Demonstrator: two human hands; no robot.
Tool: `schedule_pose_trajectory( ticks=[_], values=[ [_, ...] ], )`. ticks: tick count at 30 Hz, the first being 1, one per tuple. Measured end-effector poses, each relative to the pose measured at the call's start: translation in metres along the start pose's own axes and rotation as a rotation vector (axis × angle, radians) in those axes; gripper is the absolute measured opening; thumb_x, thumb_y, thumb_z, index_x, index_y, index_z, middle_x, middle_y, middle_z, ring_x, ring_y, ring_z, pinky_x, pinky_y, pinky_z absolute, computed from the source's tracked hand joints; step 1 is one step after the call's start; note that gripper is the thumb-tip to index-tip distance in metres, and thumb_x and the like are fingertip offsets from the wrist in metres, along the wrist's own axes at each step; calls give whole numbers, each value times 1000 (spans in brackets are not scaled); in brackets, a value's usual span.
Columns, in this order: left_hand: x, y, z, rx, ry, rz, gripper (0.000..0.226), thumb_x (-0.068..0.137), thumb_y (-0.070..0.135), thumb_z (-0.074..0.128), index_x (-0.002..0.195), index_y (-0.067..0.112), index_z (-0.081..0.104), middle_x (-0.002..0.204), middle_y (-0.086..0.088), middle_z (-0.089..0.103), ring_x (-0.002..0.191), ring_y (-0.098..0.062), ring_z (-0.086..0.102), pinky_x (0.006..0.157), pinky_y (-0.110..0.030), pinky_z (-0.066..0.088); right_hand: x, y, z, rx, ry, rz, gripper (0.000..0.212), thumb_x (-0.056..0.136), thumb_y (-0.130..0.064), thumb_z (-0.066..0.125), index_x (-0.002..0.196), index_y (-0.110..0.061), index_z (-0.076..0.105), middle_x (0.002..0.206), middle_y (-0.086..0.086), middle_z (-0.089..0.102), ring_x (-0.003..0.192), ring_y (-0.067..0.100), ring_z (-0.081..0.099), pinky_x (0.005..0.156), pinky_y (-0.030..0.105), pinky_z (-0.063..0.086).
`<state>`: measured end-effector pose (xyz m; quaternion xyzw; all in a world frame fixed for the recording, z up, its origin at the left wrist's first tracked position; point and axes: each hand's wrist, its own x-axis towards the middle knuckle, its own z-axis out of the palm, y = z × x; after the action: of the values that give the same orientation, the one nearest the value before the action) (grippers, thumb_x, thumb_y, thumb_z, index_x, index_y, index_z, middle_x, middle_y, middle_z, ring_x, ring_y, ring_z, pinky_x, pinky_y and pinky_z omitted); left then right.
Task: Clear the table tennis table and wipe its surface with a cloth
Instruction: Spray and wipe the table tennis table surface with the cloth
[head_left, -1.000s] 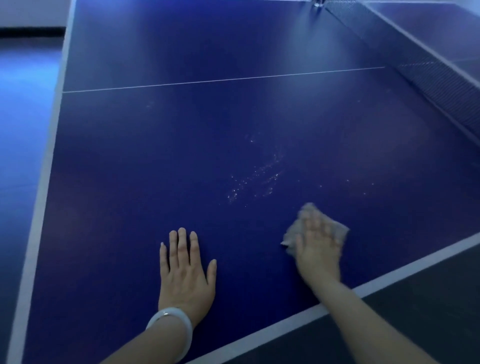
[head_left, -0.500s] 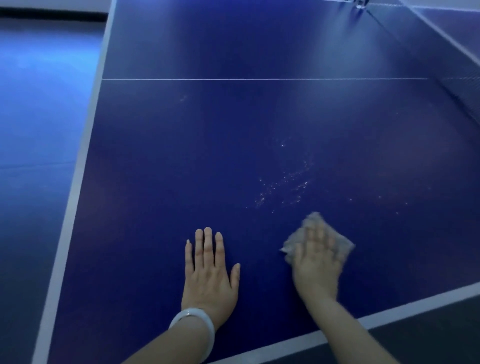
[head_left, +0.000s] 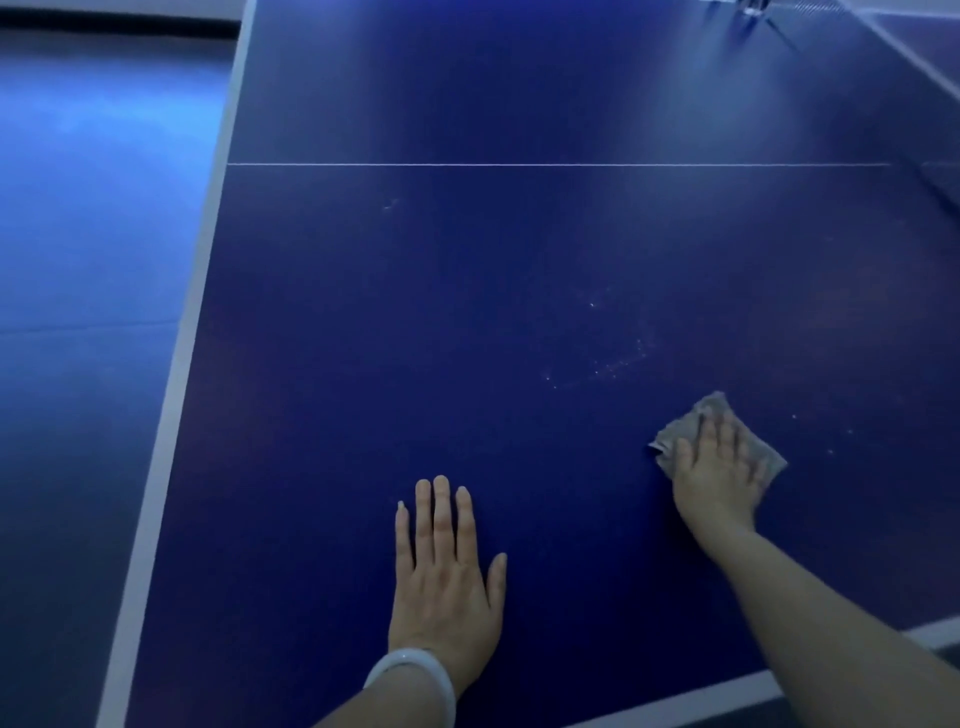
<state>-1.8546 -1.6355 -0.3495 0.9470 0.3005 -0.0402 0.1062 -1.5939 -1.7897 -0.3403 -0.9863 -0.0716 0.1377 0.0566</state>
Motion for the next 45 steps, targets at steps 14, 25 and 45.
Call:
schedule_pose_trajectory(
  ticks=[14,25,45],
  values=[
    [-2,-1,4,28,-3,-7,73,99,53,15,148,3,31,158,-18,23,149,-33,16,115,-54,19,-14,12,9,-86,61,-248,60,100,-46,4,156,-28,-1,164,-5,-7,150,16,-10,121,47,-7],
    [-2,3,2,114,-45,-69,78,92,60,3,155,14,0,163,-8,-6,149,-21,-16,120,-45,-6,-73,39,30,-163,29,-946,60,101,-46,18,156,-24,11,164,-4,3,151,15,1,118,50,9],
    [42,205,42,-21,108,-375,71,96,51,7,155,12,-3,162,-15,-9,149,-28,-13,121,-47,-9,4,263,-26,-149,97,-215,60,96,-44,-15,153,-24,-12,161,-4,-18,149,13,-15,120,50,0]
  ],
)
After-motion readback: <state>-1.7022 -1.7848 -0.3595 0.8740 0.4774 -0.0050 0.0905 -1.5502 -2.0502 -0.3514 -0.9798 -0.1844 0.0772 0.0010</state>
